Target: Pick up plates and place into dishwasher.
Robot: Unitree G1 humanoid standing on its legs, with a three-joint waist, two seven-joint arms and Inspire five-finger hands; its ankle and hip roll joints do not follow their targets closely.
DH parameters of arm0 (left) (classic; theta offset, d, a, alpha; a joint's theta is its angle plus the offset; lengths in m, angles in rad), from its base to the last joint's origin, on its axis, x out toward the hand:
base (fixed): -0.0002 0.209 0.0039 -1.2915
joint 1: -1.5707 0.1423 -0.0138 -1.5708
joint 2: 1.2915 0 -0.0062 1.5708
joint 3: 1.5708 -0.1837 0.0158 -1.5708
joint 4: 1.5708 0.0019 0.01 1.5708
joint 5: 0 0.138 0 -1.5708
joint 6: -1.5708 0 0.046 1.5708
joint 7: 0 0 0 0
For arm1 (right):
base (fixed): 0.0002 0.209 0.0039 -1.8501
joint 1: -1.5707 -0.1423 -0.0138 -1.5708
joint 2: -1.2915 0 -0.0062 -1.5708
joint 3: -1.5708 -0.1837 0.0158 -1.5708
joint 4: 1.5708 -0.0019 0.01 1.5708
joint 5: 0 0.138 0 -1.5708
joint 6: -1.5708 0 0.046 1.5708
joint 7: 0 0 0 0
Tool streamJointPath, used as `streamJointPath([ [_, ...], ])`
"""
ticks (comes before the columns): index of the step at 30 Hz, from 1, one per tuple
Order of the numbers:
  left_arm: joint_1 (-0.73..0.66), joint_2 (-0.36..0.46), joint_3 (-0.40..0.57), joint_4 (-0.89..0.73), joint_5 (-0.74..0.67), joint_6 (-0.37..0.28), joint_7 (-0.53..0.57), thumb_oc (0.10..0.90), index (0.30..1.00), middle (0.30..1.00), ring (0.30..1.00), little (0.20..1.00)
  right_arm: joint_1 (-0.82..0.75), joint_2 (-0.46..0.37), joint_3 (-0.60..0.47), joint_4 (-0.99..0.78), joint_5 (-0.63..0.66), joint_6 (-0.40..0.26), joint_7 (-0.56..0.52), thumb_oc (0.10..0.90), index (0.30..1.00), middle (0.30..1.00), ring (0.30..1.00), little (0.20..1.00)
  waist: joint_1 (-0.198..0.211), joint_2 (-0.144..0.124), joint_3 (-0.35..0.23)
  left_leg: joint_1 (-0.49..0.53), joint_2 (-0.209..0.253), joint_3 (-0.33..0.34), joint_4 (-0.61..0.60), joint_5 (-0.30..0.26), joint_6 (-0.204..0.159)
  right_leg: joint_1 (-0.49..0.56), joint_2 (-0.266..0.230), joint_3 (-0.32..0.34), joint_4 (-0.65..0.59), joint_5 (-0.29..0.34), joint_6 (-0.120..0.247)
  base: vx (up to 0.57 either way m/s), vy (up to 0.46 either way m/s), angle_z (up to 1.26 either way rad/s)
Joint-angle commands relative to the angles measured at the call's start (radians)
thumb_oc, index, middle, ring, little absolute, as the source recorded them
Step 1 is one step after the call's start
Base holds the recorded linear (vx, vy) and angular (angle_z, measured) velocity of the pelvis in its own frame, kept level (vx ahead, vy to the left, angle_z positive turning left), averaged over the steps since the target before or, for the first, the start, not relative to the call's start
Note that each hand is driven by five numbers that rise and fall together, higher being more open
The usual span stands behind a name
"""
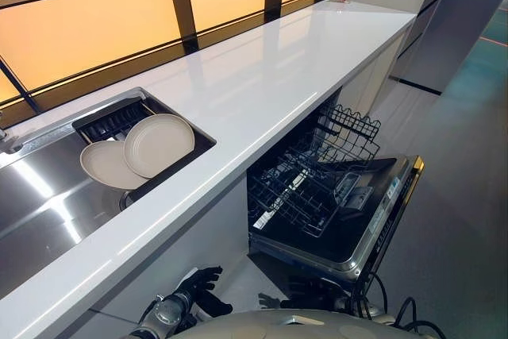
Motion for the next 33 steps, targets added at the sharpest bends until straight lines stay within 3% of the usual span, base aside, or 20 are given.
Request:
streamJointPath([
  [1,-0.118,-0.039,-0.037,-0.091,-0.105,-0.104,-0.146,0.8,0.9,0.9,0.9,0.9,-0.051,0.014,0.038,0.004,-0.028,0.035,0.019,0.8,0.9,0.9,0.9,0.9,-0.012,-0.002,0.074,0.01,-0.11,0.0,0.007,-0.061,0.084,0.031,0.069,0.016,0.022,-0.026,-0.004,0.0,0.0,0.0],
  [3,-0.145,-0.004,-0.061,-0.249,-0.156,-0.04,-0.168,0.8,0.9,0.9,0.9,0.9,-0.053,-0.006,0.042,-0.024,-0.025,0.059,0.028,0.8,0.9,0.9,0.9,0.9,-0.012,0.002,0.076,0.01,-0.109,0.002,0.007,-0.06,0.082,0.032,0.067,0.012,0.022,-0.025,-0.002,0.0,0.0,0.0],
  [6,-0.182,0.072,-0.087,-0.559,-0.249,0.092,-0.287,0.8,0.9,0.9,0.9,0.9,-0.047,-0.035,0.04,-0.096,-0.015,0.115,0.031,0.8,0.9,0.9,0.9,0.9,-0.008,0.008,0.075,0.006,-0.107,-0.001,0.007,-0.057,0.079,0.029,0.064,0.001,0.024,-0.02,0.001,0.0,0.0,0.02],
  [7,-0.19,0.089,-0.092,-0.621,-0.263,0.107,-0.303,0.8,0.9,0.9,0.9,0.9,-0.045,-0.042,0.039,-0.114,-0.011,0.13,0.03,0.8,0.9,0.9,0.9,0.9,-0.007,0.01,0.075,0.005,-0.106,-0.002,0.007,-0.055,0.078,0.028,0.063,-0.001,0.025,-0.019,0.002,0.0,0.0,0.04],
  [11,-0.22,0.152,-0.077,-0.964,-0.372,0.265,-0.396,0.8,0.9,0.9,0.9,0.9,-0.029,-0.056,0.044,-0.235,0.007,0.227,-0.006,0.8,0.9,0.9,0.9,0.9,-0.009,0.016,0.074,-0.002,-0.106,-0.011,0.007,-0.045,0.082,0.024,0.059,-0.007,0.025,-0.013,0.002,0.0,0.0,0.0],
  [14,-0.218,0.168,-0.073,-1.071,-0.435,0.322,-0.456,0.8,0.9,0.9,0.9,0.9,-0.016,-0.058,0.053,-0.288,0.012,0.266,-0.028,0.8,0.9,0.9,0.9,0.9,-0.012,0.017,0.072,-0.003,-0.107,-0.014,0.007,-0.044,0.088,0.025,0.058,-0.006,0.024,-0.013,0.0,0.0,0.002,-0.01],
  [22,-0.206,0.185,-0.048,-1.248,-0.649,0.441,-0.49,0.8,0.9,0.9,0.9,0.9,0.023,-0.067,0.073,-0.375,0.014,0.32,-0.056,0.8,0.9,0.9,0.9,0.9,-0.021,0.013,0.066,-0.005,-0.109,-0.022,0.007,-0.044,0.092,0.028,0.057,0.008,0.015,-0.009,-0.001,0.0,0.0,0.0],
  [28,-0.23,0.175,-0.061,-1.387,-0.863,0.553,-0.462,0.8,0.9,0.9,0.9,0.9,0.038,-0.081,0.081,-0.398,0.005,0.336,-0.054,0.8,0.9,0.9,0.9,0.9,-0.028,0.009,0.062,-0.006,-0.107,-0.028,0.007,-0.042,0.09,0.028,0.053,0.007,0.014,-0.006,0.0,0.0,0.0,0.0],
  [33,-0.265,0.149,-0.063,-1.44,-1.004,0.577,-0.408,0.8,0.9,0.9,0.9,0.9,0.036,-0.082,0.087,-0.39,0.01,0.33,-0.051,0.8,0.9,0.9,0.9,0.9,-0.033,0.007,0.058,-0.007,-0.109,-0.033,0.007,-0.043,0.088,0.029,0.049,0.008,0.012,-0.005,-0.001,0.0,0.0,0.0],
])
